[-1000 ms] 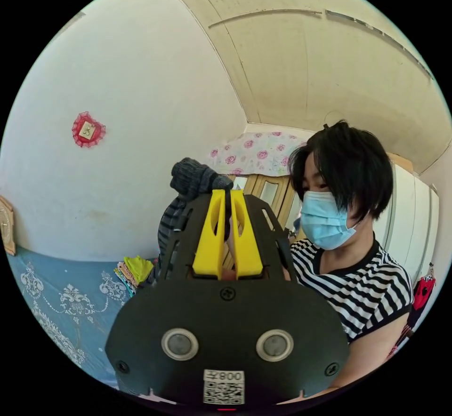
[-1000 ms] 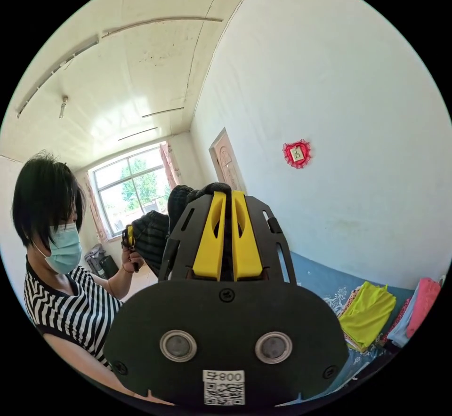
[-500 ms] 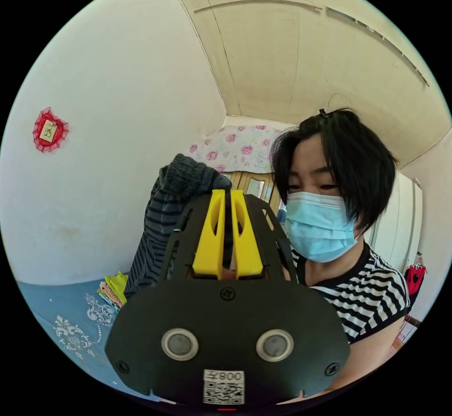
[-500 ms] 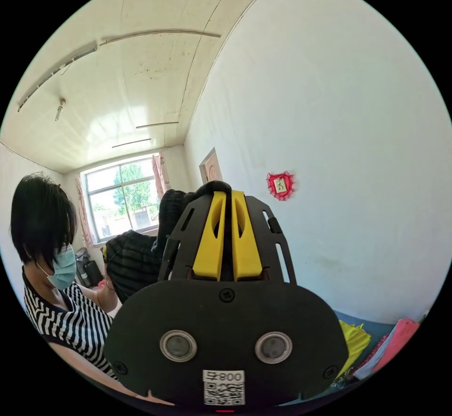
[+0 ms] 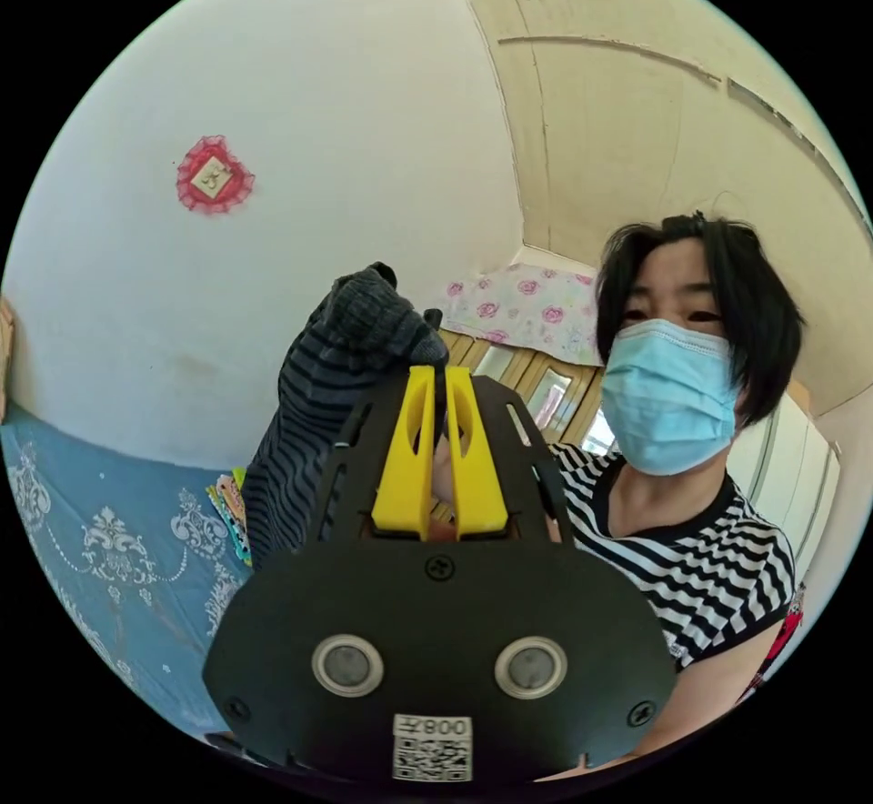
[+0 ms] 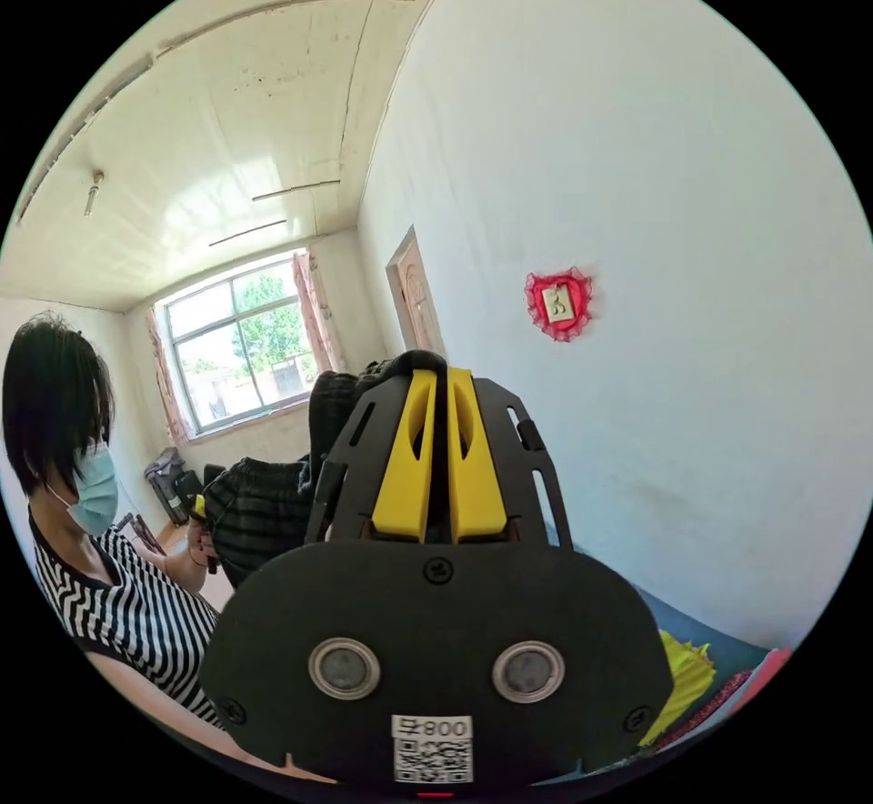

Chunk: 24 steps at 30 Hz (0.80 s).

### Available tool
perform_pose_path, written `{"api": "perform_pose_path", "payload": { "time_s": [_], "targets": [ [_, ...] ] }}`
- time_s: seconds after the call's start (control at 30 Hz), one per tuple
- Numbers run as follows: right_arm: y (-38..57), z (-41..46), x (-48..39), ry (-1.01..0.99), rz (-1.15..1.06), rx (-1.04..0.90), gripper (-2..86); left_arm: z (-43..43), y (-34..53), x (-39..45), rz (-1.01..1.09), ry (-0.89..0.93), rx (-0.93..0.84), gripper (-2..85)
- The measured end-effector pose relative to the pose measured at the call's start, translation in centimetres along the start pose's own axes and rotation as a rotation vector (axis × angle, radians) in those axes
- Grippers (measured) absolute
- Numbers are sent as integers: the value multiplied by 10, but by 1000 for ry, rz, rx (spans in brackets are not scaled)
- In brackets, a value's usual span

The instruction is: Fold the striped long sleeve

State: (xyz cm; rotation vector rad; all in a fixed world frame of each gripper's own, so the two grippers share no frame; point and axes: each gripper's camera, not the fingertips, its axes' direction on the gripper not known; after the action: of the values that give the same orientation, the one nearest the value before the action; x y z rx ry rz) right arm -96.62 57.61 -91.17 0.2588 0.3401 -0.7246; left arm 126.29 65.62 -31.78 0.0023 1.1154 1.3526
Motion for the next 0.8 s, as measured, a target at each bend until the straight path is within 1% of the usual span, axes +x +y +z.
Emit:
{"api": "perform_pose_path", "payload": {
  "time_s": [0.1,0.23,0.37,0.4,0.43,0.5,0.53,0.6,0.63,0.7,0.73,0.77,0.8],
  "targets": [
    [14,58,18,13,36,-55,18,-22,-6,-39,-74,-12,-22,21],
    [21,133,32,65,36,-153,19,-61,-22,-102,-160,23,-50,22],
    [14,252,45,90,4,-336,19,-115,-45,-166,-208,45,-59,23],
    [10,291,48,85,-13,-396,20,-124,-49,-174,-213,41,-58,23],
    [9,313,49,80,-25,-429,20,-142,-56,-189,-220,25,-49,23],
    [4,407,53,56,-74,-555,20,-169,-67,-211,-243,-4,-33,23],
    [4,433,54,46,-86,-586,21,-189,-74,-226,-267,-34,-17,23],
    [7,545,60,-7,-126,-708,23,-220,-82,-247,-302,-95,18,23],
    [10,575,61,-27,-127,-738,24,-242,-86,-261,-324,-150,40,24],
    [33,698,62,-72,-157,-879,28,-277,-89,-283,-365,-256,85,24],
    [42,729,62,-67,-163,-925,29,-301,-86,-300,-398,-355,99,24],
    [67,788,62,-74,-150,-1021,34,-324,-79,-320,-468,-441,122,24],
    [98,840,62,-66,-132,-1132,37,-335,-73,-330,-501,-479,122,23]
  ]
}}
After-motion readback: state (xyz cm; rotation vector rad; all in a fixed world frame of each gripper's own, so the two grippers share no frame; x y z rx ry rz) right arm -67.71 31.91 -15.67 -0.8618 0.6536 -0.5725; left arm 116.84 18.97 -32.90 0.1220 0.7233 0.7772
